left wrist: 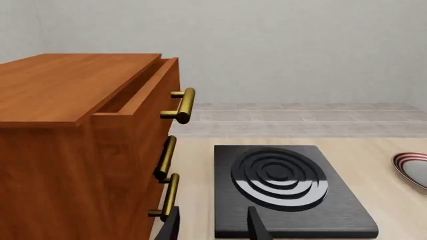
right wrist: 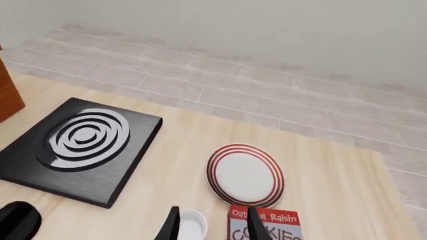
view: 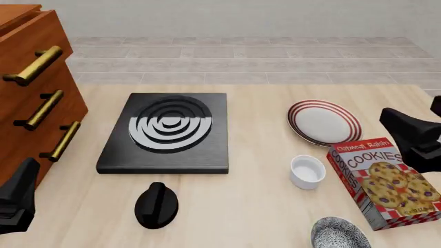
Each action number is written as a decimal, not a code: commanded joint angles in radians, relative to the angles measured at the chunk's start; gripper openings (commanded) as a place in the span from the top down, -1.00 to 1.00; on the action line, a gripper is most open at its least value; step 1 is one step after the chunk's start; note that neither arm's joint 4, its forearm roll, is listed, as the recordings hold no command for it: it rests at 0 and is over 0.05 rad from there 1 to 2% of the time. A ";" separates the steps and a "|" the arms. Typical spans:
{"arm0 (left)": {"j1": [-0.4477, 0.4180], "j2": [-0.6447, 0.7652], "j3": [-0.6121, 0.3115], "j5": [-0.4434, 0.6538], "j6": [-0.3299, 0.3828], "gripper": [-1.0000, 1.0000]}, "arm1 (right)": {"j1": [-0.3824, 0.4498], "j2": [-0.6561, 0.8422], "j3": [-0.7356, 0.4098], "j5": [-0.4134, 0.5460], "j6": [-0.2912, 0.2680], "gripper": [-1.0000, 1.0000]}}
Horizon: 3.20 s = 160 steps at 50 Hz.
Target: Pick the akita bowl next to the ramekin and place it on the plate.
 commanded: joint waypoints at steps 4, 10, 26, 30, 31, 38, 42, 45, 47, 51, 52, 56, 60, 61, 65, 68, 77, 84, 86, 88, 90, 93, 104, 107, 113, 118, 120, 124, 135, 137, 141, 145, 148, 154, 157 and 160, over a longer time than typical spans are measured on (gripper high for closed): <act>0.000 0.000 0.000 0.000 0.000 -1.00 | 0.012 0.033 -0.083 0.098 0.024 -1.00; 0.000 0.000 0.000 0.000 0.000 -1.00 | 0.039 0.025 -0.103 0.152 -0.003 -1.00; 0.000 0.000 0.000 0.000 0.000 -1.00 | 0.113 0.036 -0.156 0.255 -0.020 -1.00; 0.000 0.000 0.000 0.000 0.000 -1.00 | 0.137 0.076 -0.167 0.285 -0.047 -1.00; 0.000 0.000 0.000 0.000 0.000 -1.00 | 0.150 0.087 -0.166 0.294 -0.047 -1.00; 0.000 0.000 0.000 0.000 0.000 -1.00 | 0.185 0.093 -0.172 0.323 -0.070 -1.00; 0.000 0.000 0.000 0.000 0.000 -1.00 | 0.187 0.100 -0.168 0.331 -0.085 -1.00; 0.000 0.000 0.000 0.000 0.000 -1.00 | 0.203 0.100 -0.165 0.348 -0.100 -1.00; 0.000 0.000 0.000 0.000 0.000 -1.00 | 0.223 0.112 -0.167 0.358 -0.080 -1.00; 0.000 0.000 0.000 0.000 0.000 -1.00 | 0.216 0.127 -0.174 0.363 -0.102 -1.00; 0.000 0.000 0.000 0.000 0.000 -1.00 | 0.219 0.128 -0.174 0.367 -0.106 -1.00; 0.000 0.000 0.000 0.000 0.000 -1.00 | 0.239 0.146 -0.174 0.385 -0.120 -1.00; 0.000 0.000 0.000 0.000 0.000 -1.00 | 0.244 0.161 -0.182 0.400 -0.140 -1.00; 0.000 0.000 0.000 0.000 0.000 -1.00 | 0.247 0.167 -0.185 0.405 -0.142 -1.00; 0.000 0.000 0.000 0.000 0.000 -1.00 | 0.251 0.188 -0.195 0.414 -0.156 -1.00; 0.000 0.000 0.000 0.000 0.000 -1.00 | 0.264 0.196 -0.192 0.421 -0.156 -1.00; 0.000 0.000 0.000 0.000 0.000 -1.00 | 0.292 0.203 -0.175 0.437 -0.150 -1.00; 0.000 0.000 0.000 0.000 0.000 -1.00 | 0.310 0.198 -0.164 0.470 -0.149 -1.00; 0.000 0.000 0.000 0.000 0.000 -1.00 | 0.315 0.199 -0.166 0.479 -0.144 -1.00; 0.000 0.000 0.000 0.000 0.000 -1.00 | 0.323 0.206 -0.161 0.483 -0.139 -1.00; 0.000 0.000 0.000 0.000 0.000 -1.00 | 0.320 0.213 -0.150 0.486 -0.148 -1.00; 0.000 0.000 0.000 0.000 0.000 -1.00 | 0.309 0.229 -0.151 0.480 -0.145 -1.00; 0.000 0.000 0.000 0.000 0.000 -1.00 | 0.322 0.277 -0.139 0.488 -0.141 -1.00; 0.000 0.000 0.000 0.000 0.000 -1.00 | 0.320 0.286 -0.141 0.491 -0.145 -1.00; 0.000 0.000 0.000 0.000 0.000 -1.00 | 0.329 0.303 -0.151 0.504 -0.144 -1.00; 0.000 0.000 0.000 0.000 0.000 -1.00 | 0.346 0.316 -0.151 0.505 -0.134 -1.00; 0.000 0.000 0.000 0.000 0.000 -1.00 | 0.363 0.326 -0.149 0.505 -0.129 -1.00; 0.000 0.000 0.000 0.000 0.000 -1.00 | 0.377 0.346 -0.148 0.505 -0.114 -1.00; 0.000 0.000 0.000 0.000 0.000 -1.00 | 0.414 0.339 -0.145 0.567 -0.114 -1.00; 0.000 0.000 0.000 0.000 0.000 -1.00 | 0.414 0.342 -0.147 0.572 -0.117 -1.00; 0.000 0.000 0.000 0.000 0.000 -1.00 | 0.402 0.348 -0.153 0.593 -0.130 -1.00; 0.000 0.000 0.000 0.000 0.000 -1.00 | 0.391 0.355 -0.155 0.602 -0.142 -1.00; 0.000 0.000 0.000 0.000 0.000 -1.00 | 0.364 0.370 -0.159 0.604 -0.169 -1.00; 0.000 0.000 0.000 0.000 0.000 -1.00 | 0.334 0.401 -0.170 0.609 -0.202 -1.00; 0.000 0.000 0.000 0.000 0.000 -1.00 | 0.319 0.404 -0.178 0.618 -0.214 -1.00; 0.000 0.000 0.000 0.000 0.000 -1.00 | 0.297 0.405 -0.179 0.624 -0.235 -1.00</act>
